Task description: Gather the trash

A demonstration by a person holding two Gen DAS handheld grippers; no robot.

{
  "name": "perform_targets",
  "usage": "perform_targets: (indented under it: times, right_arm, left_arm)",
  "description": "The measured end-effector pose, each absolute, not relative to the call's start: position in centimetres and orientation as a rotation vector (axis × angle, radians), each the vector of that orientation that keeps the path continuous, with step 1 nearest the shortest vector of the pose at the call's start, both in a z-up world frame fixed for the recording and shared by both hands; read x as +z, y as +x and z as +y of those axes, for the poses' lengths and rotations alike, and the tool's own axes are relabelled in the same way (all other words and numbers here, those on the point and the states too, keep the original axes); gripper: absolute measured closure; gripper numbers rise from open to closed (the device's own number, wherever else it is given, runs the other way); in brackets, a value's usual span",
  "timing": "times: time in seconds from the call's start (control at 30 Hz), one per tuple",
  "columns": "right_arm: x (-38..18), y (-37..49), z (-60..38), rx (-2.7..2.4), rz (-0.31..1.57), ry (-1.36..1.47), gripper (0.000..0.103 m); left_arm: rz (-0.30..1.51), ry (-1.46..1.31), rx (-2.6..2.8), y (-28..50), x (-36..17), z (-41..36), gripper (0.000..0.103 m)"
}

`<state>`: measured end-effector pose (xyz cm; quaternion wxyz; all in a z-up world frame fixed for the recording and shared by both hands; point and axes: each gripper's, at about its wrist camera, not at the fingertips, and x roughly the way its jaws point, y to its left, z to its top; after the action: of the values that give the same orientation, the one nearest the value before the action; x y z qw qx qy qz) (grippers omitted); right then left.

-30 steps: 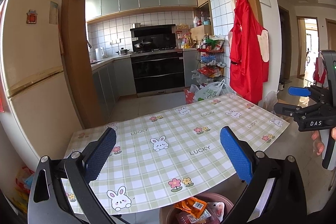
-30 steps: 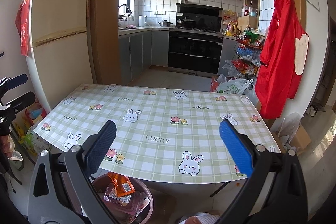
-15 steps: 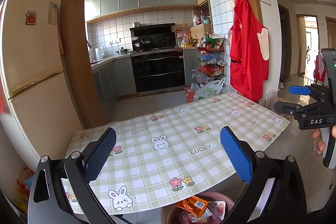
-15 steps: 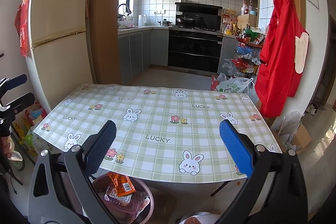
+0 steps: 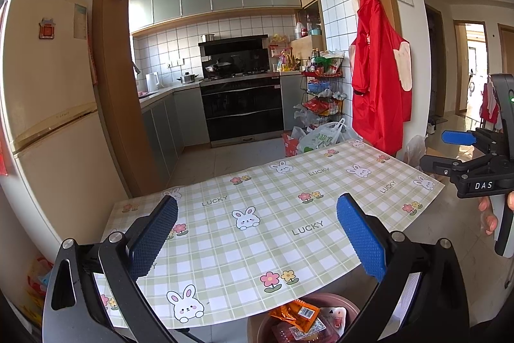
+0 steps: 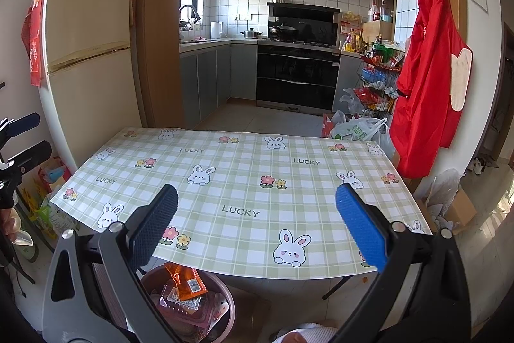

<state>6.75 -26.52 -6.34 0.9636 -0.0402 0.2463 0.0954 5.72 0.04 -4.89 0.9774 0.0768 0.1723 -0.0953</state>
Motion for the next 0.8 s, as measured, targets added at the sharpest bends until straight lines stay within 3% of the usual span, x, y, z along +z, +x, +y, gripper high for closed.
perform_targets:
  times: [0.8]
  right_arm:
    - [-7.15,6.73,-26.45,0.193,0.515,-0.071,0.006]
  left_arm:
    - [0.364,0.136,-0.182,6.10,-5.04,0.85,0.006]
